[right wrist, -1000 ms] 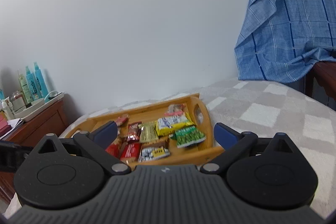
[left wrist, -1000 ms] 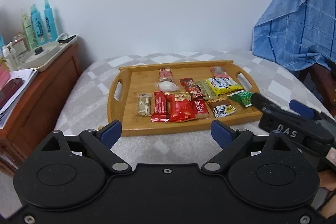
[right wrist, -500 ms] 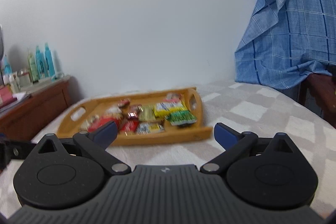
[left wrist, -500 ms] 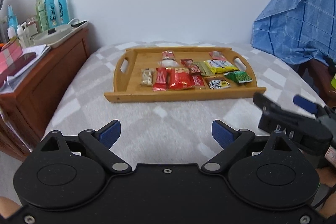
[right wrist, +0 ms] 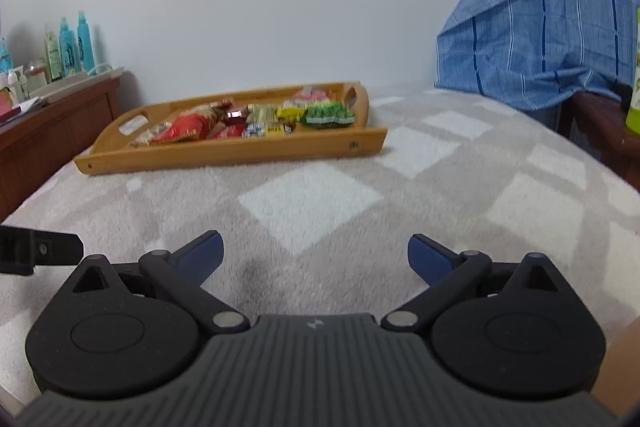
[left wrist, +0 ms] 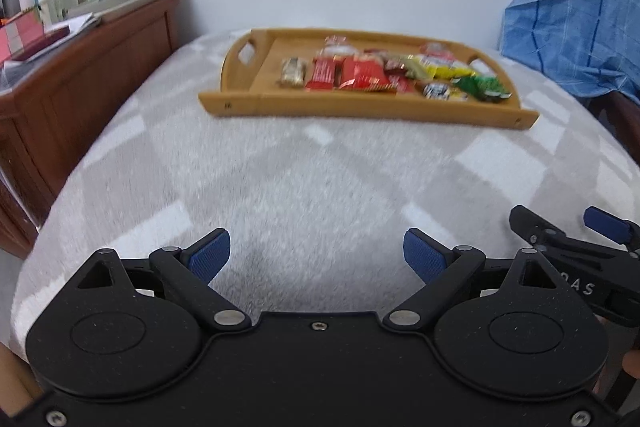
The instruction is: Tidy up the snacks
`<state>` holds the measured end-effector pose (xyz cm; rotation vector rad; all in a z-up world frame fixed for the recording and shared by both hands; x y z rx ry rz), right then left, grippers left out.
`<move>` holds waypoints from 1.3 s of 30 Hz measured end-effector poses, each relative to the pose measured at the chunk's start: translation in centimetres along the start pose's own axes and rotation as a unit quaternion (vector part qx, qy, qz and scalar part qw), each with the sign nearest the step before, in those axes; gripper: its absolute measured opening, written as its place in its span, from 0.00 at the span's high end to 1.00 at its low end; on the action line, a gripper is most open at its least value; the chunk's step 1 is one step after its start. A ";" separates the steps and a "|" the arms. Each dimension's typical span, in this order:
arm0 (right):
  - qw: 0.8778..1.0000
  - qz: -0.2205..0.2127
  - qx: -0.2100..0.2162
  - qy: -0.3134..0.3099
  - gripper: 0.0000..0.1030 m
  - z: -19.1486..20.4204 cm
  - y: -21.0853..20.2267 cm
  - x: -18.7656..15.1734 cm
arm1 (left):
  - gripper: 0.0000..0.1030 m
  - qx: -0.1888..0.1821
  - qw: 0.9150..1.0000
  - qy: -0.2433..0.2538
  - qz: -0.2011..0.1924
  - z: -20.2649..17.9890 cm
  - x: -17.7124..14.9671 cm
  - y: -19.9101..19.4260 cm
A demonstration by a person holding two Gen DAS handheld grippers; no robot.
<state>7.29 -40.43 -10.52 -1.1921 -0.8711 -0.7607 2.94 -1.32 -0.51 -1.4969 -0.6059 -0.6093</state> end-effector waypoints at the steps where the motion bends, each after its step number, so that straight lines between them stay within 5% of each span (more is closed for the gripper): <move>1: 1.000 0.005 -0.001 0.001 0.00 0.1 0.2 -0.3 | 0.09 0.001 1.000 0.002 0.001 0.1 -0.2 0.3; 39: 0.998 -0.002 -0.049 -0.032 0.00 1.7 1.7 -1.7 | 0.00 -0.020 0.999 0.005 0.026 0.3 -0.8 3.9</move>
Point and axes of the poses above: each gripper's, at about its wrist camera, not at the fingertips, and y roughly the way its jaws point, z to its left, x to its top, the point moved 6 cm from there along y, roughly the way its jaws point, and after that the axes turned 1 degree about z, right-handed, at the moved point
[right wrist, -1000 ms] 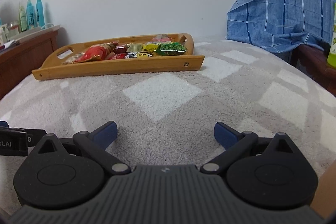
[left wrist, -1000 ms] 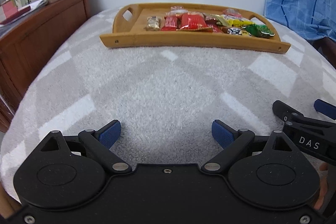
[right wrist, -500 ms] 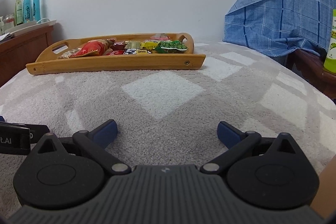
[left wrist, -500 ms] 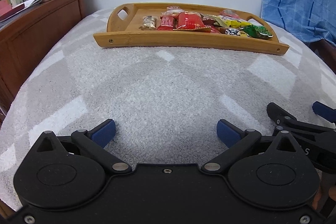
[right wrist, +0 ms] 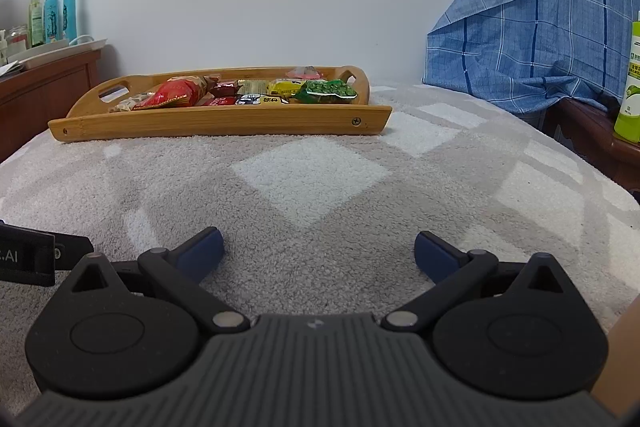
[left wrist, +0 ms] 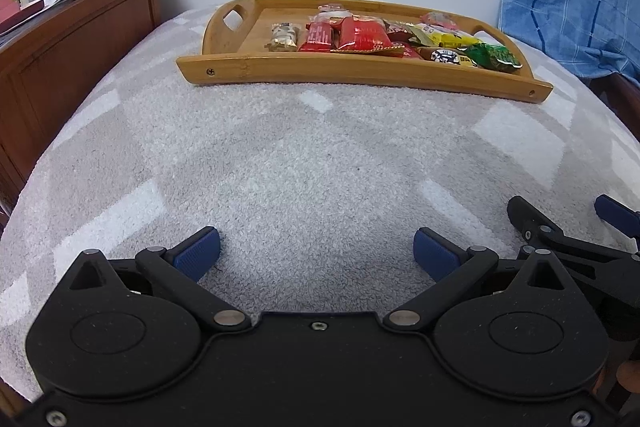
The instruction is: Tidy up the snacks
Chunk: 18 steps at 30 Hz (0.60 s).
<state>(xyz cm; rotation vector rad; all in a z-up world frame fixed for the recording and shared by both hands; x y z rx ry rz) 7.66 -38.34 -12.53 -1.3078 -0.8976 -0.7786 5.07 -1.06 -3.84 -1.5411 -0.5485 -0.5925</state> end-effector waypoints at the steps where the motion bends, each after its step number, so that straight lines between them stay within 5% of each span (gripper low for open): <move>1: 1.000 0.000 0.000 0.000 0.00 0.0 0.0 0.0 | 0.00 0.000 1.000 0.000 0.001 0.0 0.0 0.0; 18: 1.000 0.003 -0.003 -0.002 0.00 0.1 0.1 0.1 | 0.00 0.007 1.000 0.001 0.011 -0.1 0.1 0.1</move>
Point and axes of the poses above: each gripper's, at about its wrist camera, not at the fingertips, and y roughly the way its jaws point, z to its left, x to its top, the point moved 6 cm from there along y, roughly the way its jaws point, and after that the axes turned 1 degree about z, right-handed, at the moved point
